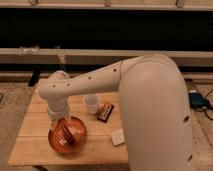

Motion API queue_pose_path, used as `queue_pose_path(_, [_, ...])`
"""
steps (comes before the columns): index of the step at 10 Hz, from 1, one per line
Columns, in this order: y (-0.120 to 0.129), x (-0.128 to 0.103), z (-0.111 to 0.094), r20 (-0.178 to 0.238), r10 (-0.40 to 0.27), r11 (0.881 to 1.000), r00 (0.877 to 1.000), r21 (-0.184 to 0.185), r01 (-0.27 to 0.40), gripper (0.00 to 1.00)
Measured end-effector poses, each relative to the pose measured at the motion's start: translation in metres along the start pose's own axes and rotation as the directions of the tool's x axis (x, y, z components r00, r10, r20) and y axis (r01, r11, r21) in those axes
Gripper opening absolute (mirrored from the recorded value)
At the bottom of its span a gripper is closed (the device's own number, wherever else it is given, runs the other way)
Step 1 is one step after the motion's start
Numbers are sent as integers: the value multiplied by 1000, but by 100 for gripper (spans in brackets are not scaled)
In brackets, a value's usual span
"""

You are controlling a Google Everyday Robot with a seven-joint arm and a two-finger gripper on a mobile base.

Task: Place the pepper in the ceramic bowl

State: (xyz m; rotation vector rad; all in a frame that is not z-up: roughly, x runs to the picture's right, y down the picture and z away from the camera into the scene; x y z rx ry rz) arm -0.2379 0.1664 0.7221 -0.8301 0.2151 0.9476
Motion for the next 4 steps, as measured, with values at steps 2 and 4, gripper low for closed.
queue_pose_path(2, [-7, -20, 6, 1, -31, 1000, 1000, -2, 31, 80])
queue_pose_path(4, [-9, -21, 6, 0, -31, 1000, 1000, -1, 31, 80])
